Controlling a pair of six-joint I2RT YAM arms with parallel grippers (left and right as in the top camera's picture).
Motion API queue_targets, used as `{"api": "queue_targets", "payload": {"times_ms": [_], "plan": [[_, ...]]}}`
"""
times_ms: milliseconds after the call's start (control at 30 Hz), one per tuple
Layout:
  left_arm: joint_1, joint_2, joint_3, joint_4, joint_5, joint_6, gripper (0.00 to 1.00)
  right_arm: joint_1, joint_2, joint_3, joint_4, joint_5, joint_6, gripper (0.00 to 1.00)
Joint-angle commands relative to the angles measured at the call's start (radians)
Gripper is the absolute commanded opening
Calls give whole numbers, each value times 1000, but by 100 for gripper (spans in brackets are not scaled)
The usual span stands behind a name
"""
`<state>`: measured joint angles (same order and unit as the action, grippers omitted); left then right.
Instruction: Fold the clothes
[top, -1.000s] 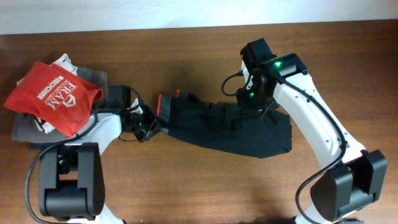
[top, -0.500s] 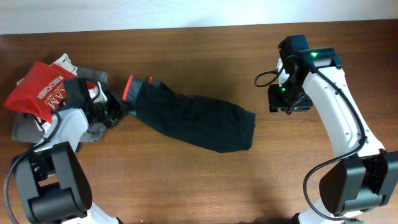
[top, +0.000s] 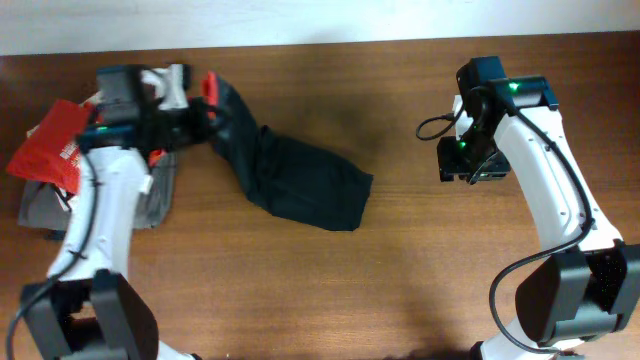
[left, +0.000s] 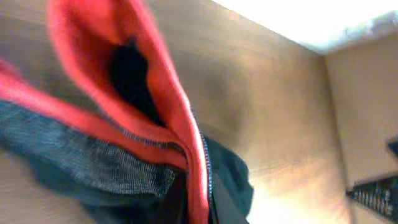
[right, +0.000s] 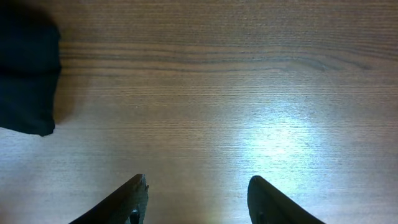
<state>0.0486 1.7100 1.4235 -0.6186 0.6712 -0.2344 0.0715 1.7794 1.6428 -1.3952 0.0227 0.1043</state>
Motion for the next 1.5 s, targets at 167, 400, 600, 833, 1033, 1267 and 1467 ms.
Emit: {"api": "queue_targets", "payload": {"times_ms": [167,400,600,833,1033,1267,1467], "plan": [[-360,-8,7,-147,-280,165,1,-6,0,-6,-8,15,-3,56],[-563,-8,-72,-187,-470,172,1,-6,0,-6,-12,15,-3,56],[-599,-7,-110,-175,-470,172,10,-6,0,-6,-14,12,-3,57],[-588,-11,-97,-134,-471,172,48,-6,0,-6,-5,-68,-57,61],[-458,-44,-16,-139,-471,158,49,16,0,-5,59,-396,-258,68],[-235,-57,-13,-169,-446,49,49,124,12,-6,224,-504,-254,80],[-161,-55,-15,-192,-413,45,51,256,115,-6,377,-510,-137,81]]}}
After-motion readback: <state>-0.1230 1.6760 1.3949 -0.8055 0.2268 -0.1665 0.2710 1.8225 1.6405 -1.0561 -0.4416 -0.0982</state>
